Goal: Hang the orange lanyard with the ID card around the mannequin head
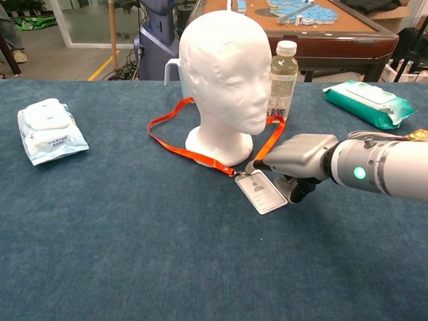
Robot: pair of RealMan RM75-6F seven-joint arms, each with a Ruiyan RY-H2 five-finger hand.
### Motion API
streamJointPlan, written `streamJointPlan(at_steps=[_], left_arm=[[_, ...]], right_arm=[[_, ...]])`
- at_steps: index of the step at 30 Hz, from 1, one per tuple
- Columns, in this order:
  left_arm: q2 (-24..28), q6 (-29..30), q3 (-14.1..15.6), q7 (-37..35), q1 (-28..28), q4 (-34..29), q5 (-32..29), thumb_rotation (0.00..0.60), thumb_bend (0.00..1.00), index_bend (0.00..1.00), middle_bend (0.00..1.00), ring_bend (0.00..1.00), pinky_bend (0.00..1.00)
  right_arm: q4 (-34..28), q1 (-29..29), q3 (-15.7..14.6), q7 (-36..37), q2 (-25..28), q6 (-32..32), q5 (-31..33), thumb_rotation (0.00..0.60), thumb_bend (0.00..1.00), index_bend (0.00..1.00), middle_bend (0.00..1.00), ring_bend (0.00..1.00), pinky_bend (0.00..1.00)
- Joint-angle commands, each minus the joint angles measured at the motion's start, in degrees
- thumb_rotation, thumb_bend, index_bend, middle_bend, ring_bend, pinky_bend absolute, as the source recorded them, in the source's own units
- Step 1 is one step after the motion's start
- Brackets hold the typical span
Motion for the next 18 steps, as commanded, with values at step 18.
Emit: streamJointPlan(at_steps=[18], left_arm=[[0.20, -1.04, 0.17, -0.29, 0.43, -0.51, 2.18, 0.600, 0.20, 0.13, 0.06, 0.08, 0.25]], right_arm=[[-15.05, -1.12, -7.30, 0.55, 7.17, 6.66, -7.17, 0.600, 0.81, 0.10, 1.00, 1.00, 1.00]])
